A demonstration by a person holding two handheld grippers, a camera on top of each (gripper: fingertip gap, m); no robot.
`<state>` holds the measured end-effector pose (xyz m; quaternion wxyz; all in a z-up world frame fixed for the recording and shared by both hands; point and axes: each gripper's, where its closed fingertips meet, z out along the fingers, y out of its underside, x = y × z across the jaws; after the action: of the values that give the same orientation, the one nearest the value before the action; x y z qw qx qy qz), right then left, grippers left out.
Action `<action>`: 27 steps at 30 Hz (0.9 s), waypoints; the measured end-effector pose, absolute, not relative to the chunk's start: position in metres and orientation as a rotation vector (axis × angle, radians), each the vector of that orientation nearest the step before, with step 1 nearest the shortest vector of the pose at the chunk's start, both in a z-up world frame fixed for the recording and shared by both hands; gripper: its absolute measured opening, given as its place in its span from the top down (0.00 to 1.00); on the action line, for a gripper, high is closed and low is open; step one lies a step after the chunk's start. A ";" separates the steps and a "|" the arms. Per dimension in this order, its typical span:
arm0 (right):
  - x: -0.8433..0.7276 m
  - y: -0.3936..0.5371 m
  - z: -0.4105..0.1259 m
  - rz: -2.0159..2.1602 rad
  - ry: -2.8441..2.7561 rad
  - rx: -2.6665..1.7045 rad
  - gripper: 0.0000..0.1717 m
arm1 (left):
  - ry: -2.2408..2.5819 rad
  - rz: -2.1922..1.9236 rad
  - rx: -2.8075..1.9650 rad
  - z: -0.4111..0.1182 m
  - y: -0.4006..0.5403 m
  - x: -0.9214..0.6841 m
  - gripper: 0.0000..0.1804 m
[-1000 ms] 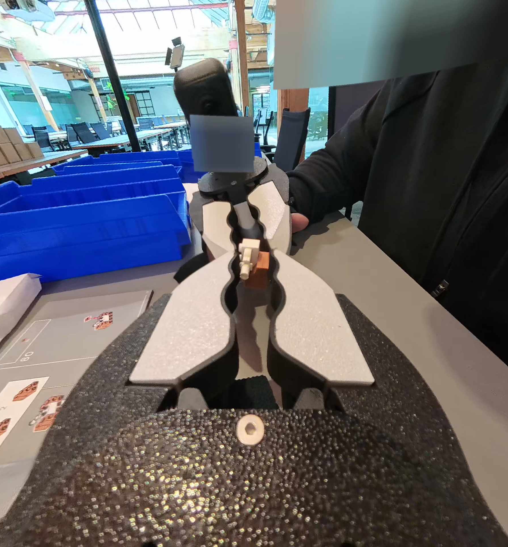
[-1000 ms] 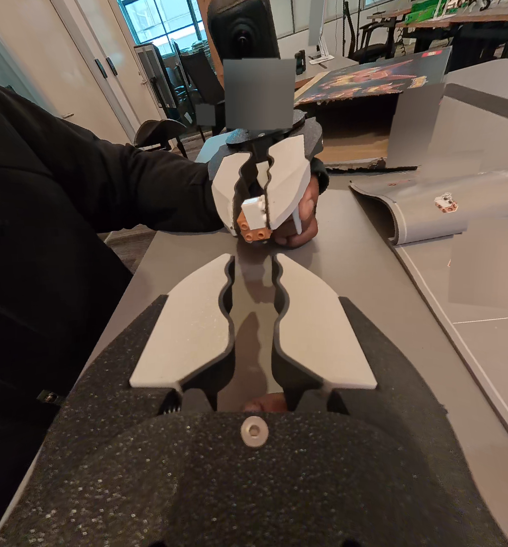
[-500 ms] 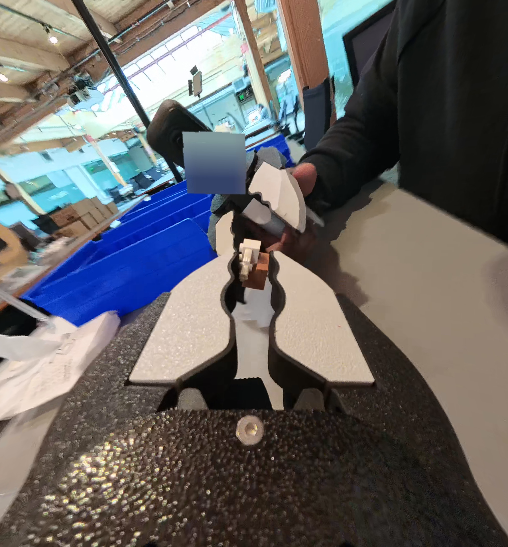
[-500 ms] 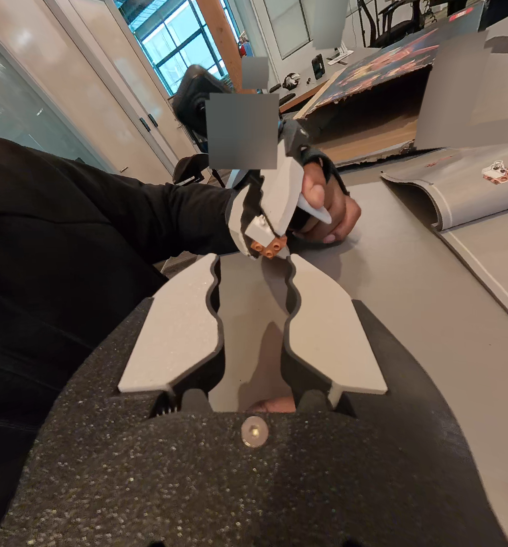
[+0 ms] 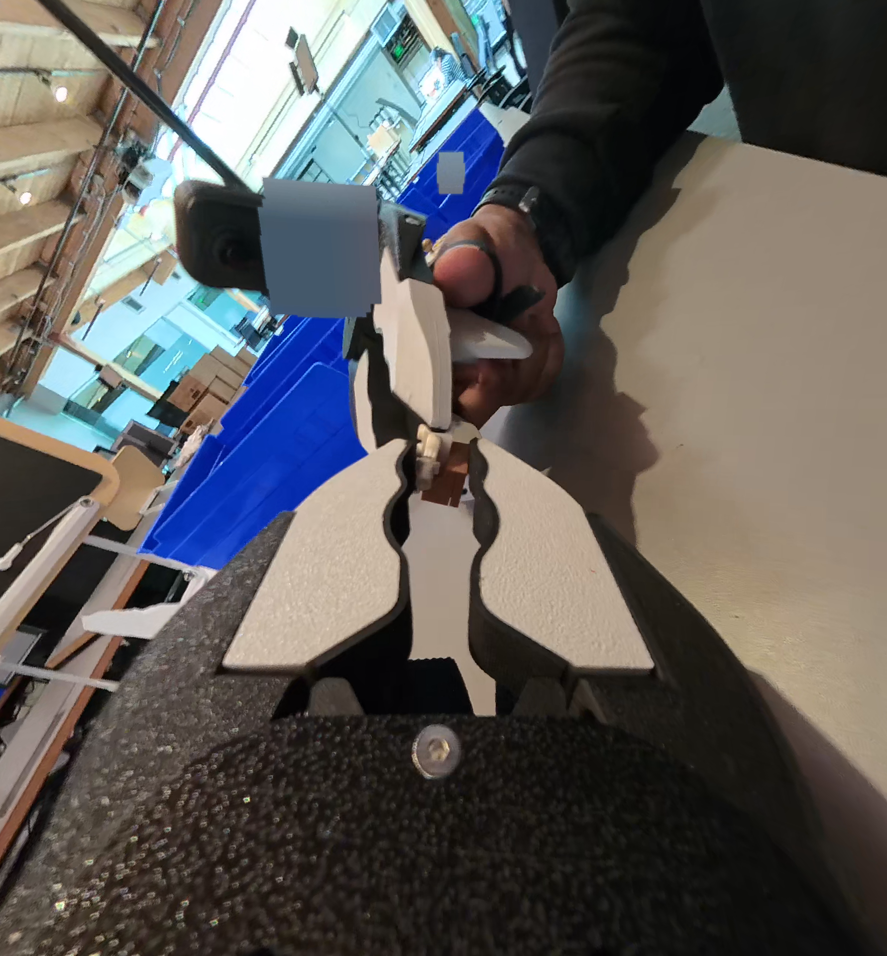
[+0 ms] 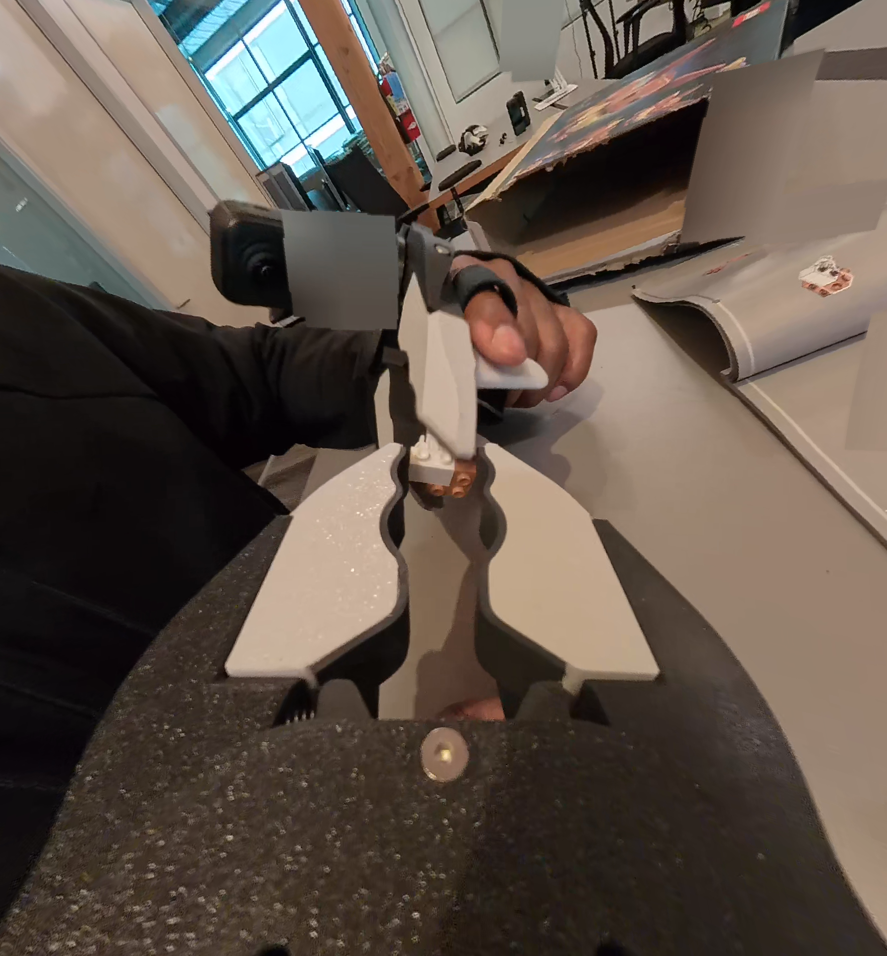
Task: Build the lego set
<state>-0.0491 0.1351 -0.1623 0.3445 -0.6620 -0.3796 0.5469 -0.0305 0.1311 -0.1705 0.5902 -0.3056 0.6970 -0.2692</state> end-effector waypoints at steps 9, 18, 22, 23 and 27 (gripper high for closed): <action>-0.045 0.138 -0.157 1.064 -1.111 -1.520 0.86 | 1.615 -0.791 -0.934 -0.182 0.143 -0.031 0.76; -0.046 0.136 -0.160 0.923 -1.183 -1.431 0.86 | 1.611 -0.860 -0.926 -0.178 0.136 -0.031 0.85; -0.047 0.133 -0.159 0.882 -1.208 -1.395 0.86 | 1.623 -0.870 -0.922 -0.177 0.135 -0.032 0.88; -0.047 0.132 -0.159 0.881 -1.210 -1.391 0.86 | 1.624 -0.866 -0.916 -0.177 0.134 -0.033 0.89; -0.046 0.134 -0.159 0.869 -1.197 -1.398 0.85 | 1.616 -0.849 -0.909 -0.176 0.136 -0.033 0.89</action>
<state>-0.0462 0.1335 -0.1591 0.5256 -0.5843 -0.5003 0.3634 -0.0327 0.1357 -0.1758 0.5234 -0.3797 0.6752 -0.3548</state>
